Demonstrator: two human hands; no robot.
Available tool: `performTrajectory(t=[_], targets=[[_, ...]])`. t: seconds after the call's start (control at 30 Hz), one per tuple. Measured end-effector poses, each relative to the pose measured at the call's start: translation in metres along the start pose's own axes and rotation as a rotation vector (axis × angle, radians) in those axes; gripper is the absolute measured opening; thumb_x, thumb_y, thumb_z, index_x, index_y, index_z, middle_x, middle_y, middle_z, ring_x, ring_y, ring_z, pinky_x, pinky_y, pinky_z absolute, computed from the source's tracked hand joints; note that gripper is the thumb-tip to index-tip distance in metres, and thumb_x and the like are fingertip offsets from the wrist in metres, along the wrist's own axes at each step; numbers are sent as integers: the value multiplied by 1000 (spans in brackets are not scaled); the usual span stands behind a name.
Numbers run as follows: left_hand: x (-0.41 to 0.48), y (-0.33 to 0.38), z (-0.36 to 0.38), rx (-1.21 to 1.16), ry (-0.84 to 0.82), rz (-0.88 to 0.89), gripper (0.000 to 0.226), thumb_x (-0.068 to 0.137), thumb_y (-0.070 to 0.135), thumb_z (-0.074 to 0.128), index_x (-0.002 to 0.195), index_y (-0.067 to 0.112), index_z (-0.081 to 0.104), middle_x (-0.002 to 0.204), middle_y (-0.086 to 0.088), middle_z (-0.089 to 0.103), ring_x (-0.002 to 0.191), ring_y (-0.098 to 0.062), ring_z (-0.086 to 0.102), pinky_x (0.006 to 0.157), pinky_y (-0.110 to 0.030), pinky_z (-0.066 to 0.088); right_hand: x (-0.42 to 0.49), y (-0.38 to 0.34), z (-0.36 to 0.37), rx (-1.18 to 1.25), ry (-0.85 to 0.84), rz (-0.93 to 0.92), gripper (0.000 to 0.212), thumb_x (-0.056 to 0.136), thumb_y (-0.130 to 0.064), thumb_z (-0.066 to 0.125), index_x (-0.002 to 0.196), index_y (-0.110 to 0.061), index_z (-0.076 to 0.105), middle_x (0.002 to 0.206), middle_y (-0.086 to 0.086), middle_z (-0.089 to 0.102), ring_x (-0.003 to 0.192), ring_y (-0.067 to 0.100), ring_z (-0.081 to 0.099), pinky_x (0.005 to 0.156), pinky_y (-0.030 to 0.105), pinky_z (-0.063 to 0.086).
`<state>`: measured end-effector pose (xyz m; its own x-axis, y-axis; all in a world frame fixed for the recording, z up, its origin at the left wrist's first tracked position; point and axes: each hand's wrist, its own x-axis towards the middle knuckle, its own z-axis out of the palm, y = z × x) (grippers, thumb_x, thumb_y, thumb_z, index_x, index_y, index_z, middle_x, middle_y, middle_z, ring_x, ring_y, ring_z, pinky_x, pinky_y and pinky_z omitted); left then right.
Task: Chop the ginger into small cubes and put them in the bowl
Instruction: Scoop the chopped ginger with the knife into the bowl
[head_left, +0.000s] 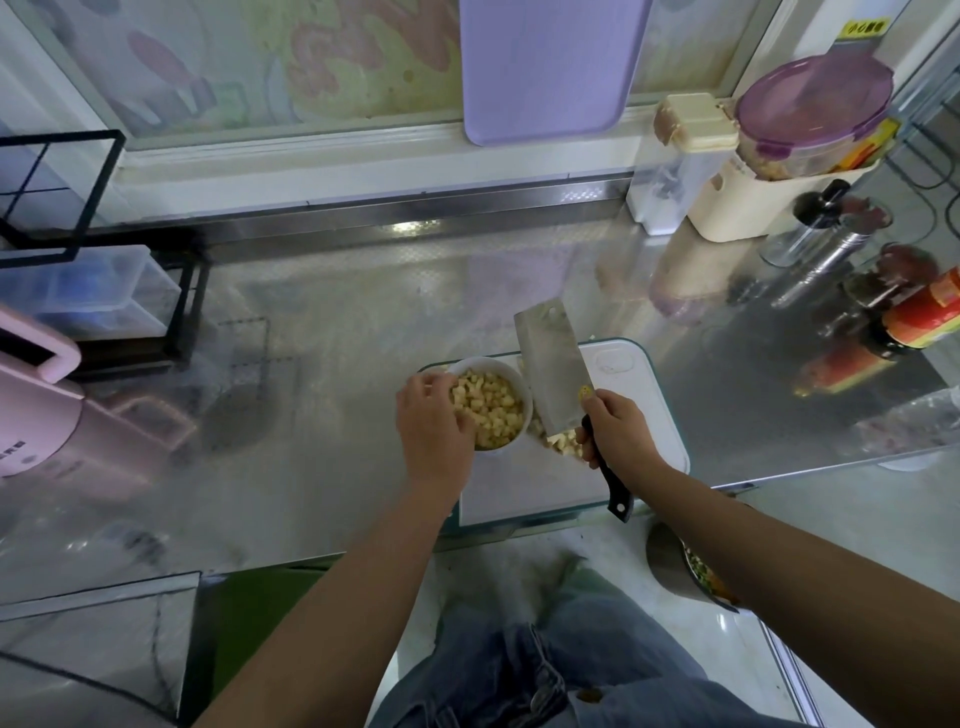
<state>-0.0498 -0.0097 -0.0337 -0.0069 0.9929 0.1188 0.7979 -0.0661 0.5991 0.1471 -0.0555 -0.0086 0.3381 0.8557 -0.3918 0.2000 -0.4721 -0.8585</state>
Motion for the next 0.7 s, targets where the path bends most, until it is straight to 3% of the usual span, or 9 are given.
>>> performTrajectory(t=[0.1, 0.2, 0.33, 0.47, 0.6, 0.7], targets=[[2, -9, 6, -61, -166, -374, 37, 94, 23, 54, 128, 11, 46, 119, -10, 52, 97, -22, 52, 82, -30, 47, 2, 1, -1, -10, 6, 4, 35, 102, -28, 42, 75, -9, 53, 58, 5, 57, 39, 13, 49, 40, 25, 42], [4, -20, 9, -172, -324, -507, 28, 99, 26, 47, 118, 8, 55, 107, -14, 65, 92, -29, 65, 84, -43, 56, 4, 2, 0, -21, 2, 12, 35, 102, -29, 41, 77, -8, 54, 58, 6, 58, 39, 12, 49, 41, 25, 44], [1, -31, 3, -214, -142, -533, 26, 98, 25, 47, 110, 7, 60, 99, -12, 66, 85, -29, 66, 80, -44, 57, 5, 0, 10, -13, -25, 16, 30, 100, -24, 45, 77, -8, 53, 60, 8, 57, 41, 15, 50, 43, 26, 45], [-1, -58, -21, -433, 30, -652, 27, 98, 23, 49, 115, 4, 57, 102, -12, 63, 83, -29, 66, 75, -47, 58, 7, -7, 42, -62, -87, 11, 15, 97, -16, 49, 88, -6, 56, 64, 11, 57, 47, 19, 52, 45, 28, 48], [2, -86, -48, -594, 159, -736, 25, 99, 20, 51, 115, 2, 54, 102, -13, 60, 62, -21, 65, 49, -30, 58, 6, -18, 91, -64, -134, 17, 13, 98, -12, 47, 92, -3, 55, 68, 13, 57, 49, 20, 54, 42, 24, 46], [4, -98, -59, -619, 182, -786, 22, 99, 17, 49, 115, 4, 54, 101, -11, 59, 47, -12, 63, 54, -31, 58, 7, -24, 124, -26, -183, 78, 15, 100, -14, 44, 98, -2, 53, 71, 14, 58, 51, 21, 57, 45, 26, 48]])
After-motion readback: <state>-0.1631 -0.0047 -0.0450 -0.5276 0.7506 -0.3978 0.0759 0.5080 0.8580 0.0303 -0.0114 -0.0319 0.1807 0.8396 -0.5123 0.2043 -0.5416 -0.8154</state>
